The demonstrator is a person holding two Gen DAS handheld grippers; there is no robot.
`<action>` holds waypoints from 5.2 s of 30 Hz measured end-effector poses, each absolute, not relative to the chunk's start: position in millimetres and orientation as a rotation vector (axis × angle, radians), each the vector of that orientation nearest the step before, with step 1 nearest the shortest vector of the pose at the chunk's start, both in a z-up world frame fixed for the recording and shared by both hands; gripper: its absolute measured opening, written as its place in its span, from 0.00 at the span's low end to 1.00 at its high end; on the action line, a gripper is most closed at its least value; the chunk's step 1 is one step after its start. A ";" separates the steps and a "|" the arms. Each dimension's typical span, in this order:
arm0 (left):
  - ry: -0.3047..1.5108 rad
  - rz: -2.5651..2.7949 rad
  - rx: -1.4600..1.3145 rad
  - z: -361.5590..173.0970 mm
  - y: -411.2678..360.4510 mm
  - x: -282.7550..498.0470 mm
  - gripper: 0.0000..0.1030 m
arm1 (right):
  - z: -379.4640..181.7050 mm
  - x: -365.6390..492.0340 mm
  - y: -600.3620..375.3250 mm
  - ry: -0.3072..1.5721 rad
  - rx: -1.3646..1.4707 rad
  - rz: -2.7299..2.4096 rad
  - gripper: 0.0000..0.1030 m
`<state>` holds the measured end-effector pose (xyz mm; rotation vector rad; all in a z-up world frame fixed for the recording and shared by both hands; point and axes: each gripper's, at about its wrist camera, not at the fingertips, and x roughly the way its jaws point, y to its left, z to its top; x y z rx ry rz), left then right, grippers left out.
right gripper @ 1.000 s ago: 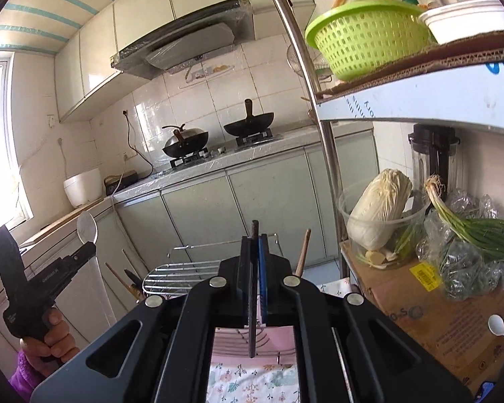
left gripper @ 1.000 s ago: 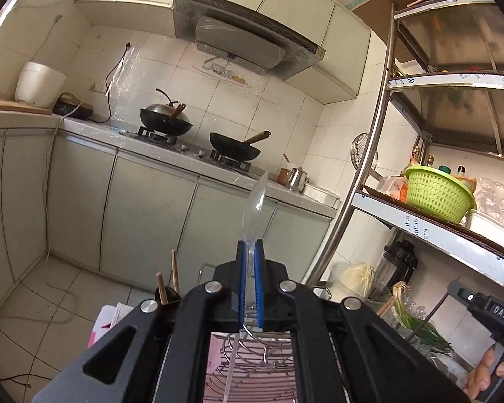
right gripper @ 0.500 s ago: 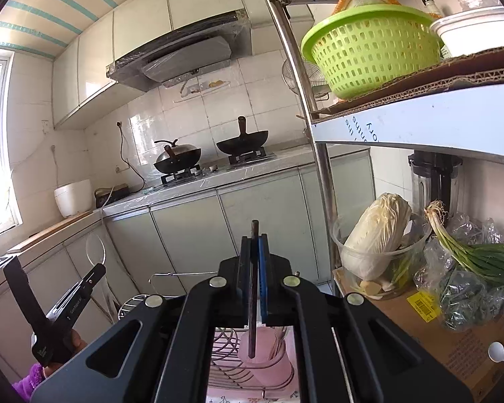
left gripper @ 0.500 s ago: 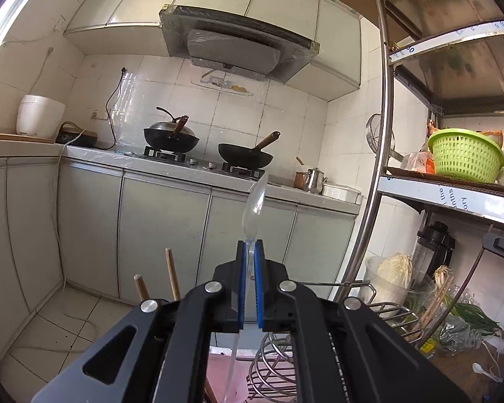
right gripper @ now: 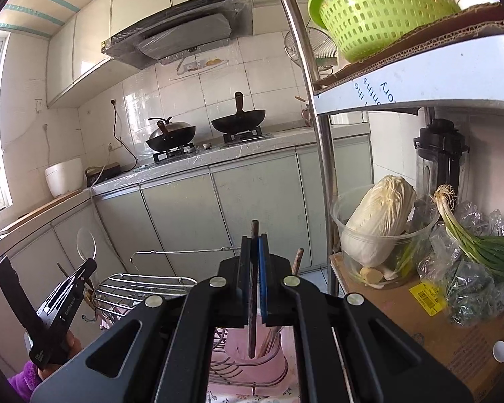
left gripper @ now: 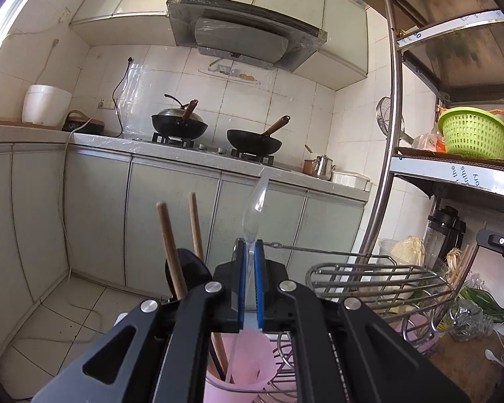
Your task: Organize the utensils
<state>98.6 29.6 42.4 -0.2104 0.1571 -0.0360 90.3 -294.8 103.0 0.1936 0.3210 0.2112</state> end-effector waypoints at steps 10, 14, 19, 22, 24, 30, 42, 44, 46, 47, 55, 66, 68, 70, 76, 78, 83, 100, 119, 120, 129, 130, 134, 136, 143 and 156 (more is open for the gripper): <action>0.265 -0.065 -0.245 22.6 36.6 84.2 0.04 | 81.8 89.7 -281.7 0.396 0.169 0.223 0.05; 0.336 -0.065 -0.246 17.4 34.6 81.4 0.04 | 66.6 89.2 -279.2 0.437 0.181 0.222 0.05; 0.451 -0.050 -0.265 13.0 32.1 85.3 0.04 | 50.3 93.2 -275.0 0.483 0.187 0.214 0.05; 0.493 -0.035 -0.266 12.1 30.4 86.2 0.04 | 42.2 97.3 -272.5 0.503 0.184 0.207 0.05; 0.508 -0.022 -0.251 12.0 28.3 85.8 0.04 | 37.7 100.7 -271.3 0.517 0.180 0.203 0.05; 0.538 0.012 -0.202 13.4 20.7 85.9 0.05 | 30.5 103.6 -267.9 0.532 0.160 0.183 0.05; 0.564 0.026 -0.200 21.1 15.9 79.3 0.12 | 32.7 101.0 -264.0 0.544 0.128 0.160 0.05; 0.558 0.026 -0.200 23.2 15.5 76.4 0.20 | 31.9 100.1 -262.3 0.558 0.120 0.162 0.05; 0.553 0.025 -0.202 25.9 15.4 73.5 0.23 | 31.1 99.0 -260.9 0.575 0.117 0.168 0.05; 0.550 0.026 -0.202 27.2 15.2 71.9 0.24 | 31.0 98.0 -260.6 0.578 0.115 0.169 0.06; 0.533 0.020 -0.196 37.4 13.3 55.5 0.33 | 36.8 80.6 -260.4 0.557 0.121 0.184 0.34; 0.525 0.007 -0.197 45.6 10.3 27.4 0.34 | 42.2 49.5 -257.5 0.534 0.134 0.212 0.38; 0.527 0.002 -0.199 46.2 10.4 21.3 0.34 | 42.0 41.5 -256.0 0.526 0.136 0.218 0.43; 0.527 -0.001 -0.195 46.2 9.3 15.3 0.34 | 41.6 34.7 -254.1 0.517 0.132 0.224 0.46; 0.526 0.000 -0.188 47.3 5.5 0.3 0.34 | 40.9 12.7 -243.3 0.495 0.104 0.249 0.47; 0.520 -0.002 -0.187 47.1 4.0 -8.4 0.34 | 41.2 4.6 -240.5 0.476 0.092 0.251 0.48; 0.503 -0.007 -0.181 47.8 -1.6 -30.0 0.34 | 39.8 -14.1 -233.9 0.431 0.080 0.252 0.61; 0.499 -0.017 -0.155 41.5 -22.8 -75.6 0.39 | 15.3 -47.1 -217.6 0.465 0.038 0.260 0.73; 0.507 0.009 -0.146 35.6 -22.2 -86.2 0.39 | 13.6 -66.1 -208.2 0.442 -0.007 0.224 0.74; 0.506 0.008 -0.146 35.6 -22.2 -86.6 0.39 | 13.7 -66.1 -208.3 0.441 -0.006 0.223 0.74; 0.509 0.008 -0.143 33.9 -23.9 -85.6 0.39 | 12.0 -65.2 -208.2 0.447 -0.004 0.228 0.74; 0.509 0.008 -0.143 33.6 -23.9 -85.5 0.39 | 11.5 -65.0 -208.5 0.448 -0.004 0.228 0.74; 0.510 0.007 -0.140 33.0 -23.8 -84.9 0.39 | 10.3 -64.9 -208.5 0.450 -0.004 0.229 0.74; 0.514 0.006 -0.140 31.0 -23.7 -84.1 0.39 | 10.0 -64.1 -208.8 0.451 -0.003 0.229 0.74; 0.520 0.003 -0.141 27.3 -24.6 -82.6 0.39 | 5.4 -62.1 -209.3 0.459 -0.001 0.232 0.74; 0.526 0.001 -0.143 24.2 -24.7 -81.8 0.39 | 2.2 -61.7 -209.5 0.467 0.001 0.236 0.74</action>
